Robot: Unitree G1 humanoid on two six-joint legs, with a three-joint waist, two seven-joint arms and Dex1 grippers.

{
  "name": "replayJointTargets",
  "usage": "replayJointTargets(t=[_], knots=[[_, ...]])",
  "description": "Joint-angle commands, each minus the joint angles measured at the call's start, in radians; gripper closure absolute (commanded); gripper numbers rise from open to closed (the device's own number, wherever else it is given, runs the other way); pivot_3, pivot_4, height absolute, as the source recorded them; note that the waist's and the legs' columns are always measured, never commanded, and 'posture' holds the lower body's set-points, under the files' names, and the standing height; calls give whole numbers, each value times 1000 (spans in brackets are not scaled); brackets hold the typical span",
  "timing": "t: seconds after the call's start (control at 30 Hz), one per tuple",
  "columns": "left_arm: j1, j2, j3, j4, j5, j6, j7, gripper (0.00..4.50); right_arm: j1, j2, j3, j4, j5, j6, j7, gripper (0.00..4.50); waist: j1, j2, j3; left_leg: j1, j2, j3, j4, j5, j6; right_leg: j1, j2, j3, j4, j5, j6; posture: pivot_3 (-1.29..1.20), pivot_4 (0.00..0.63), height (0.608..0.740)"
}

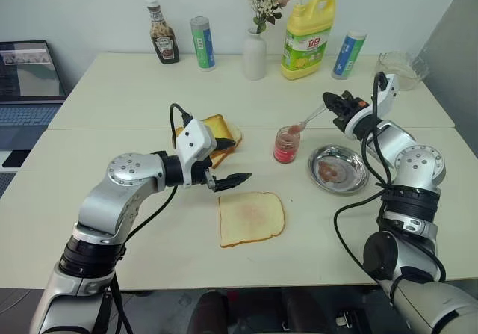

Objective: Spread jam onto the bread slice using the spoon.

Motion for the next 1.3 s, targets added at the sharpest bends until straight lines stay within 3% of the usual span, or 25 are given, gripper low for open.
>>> replayJointTargets(t=[0.03, 0.57, 0.87, 1.07, 1.17, 1.3], knots=[[-20, -6, 27, -11, -18, -4, 5, 0, -4, 6, -27, -55, 58, 5, -30, 4441, 0, 0, 0, 0, 0, 0, 0, 0, 0, 0, 0, 0, 0, 0, 0, 0, 150, 740], [-4, 5, 43, -2, -32, -20, -24, 0, 13, 16, -11, -175, 268, 88, -81, 4441, 0, 0, 0, 0, 0, 0, 0, 0, 0, 0, 0, 0, 0, 0, 0, 0, 150, 740], [173, 116, 147, -116, -54, -49, -63, 0, 109, 40, 76, -382, 473, 175, -172, 4441, -15, 0, 0, -1, 1, 0, -1, 0, 0, -1, 0, 0, -1, 0, 0, 0, 150, 740], [430, 168, 305, -286, -114, -48, -84, 0, 211, 0, 269, -531, 434, 180, -86, 4441, -20, 0, 0, -1, 2, 0, -4, 0, 0, -1, 0, 0, -5, 0, 0, 0, 150, 740], [546, 179, 329, -314, -104, -80, -103, 0, 263, -52, 407, -576, 296, 126, 25, 4441, -18, 0, 0, -1, 2, 0, -4, 0, 0, -1, 0, 0, -5, 0, 0, 0, 150, 740], [592, 174, 304, -292, -59, -152, -106, 0, 306, -97, 556, -600, 119, 3, 162, 4441, -12, 0, 0, -2, 2, 0, -3, 0, 0, -1, 0, -1, -8, 0, 1, 0, 150, 740]])
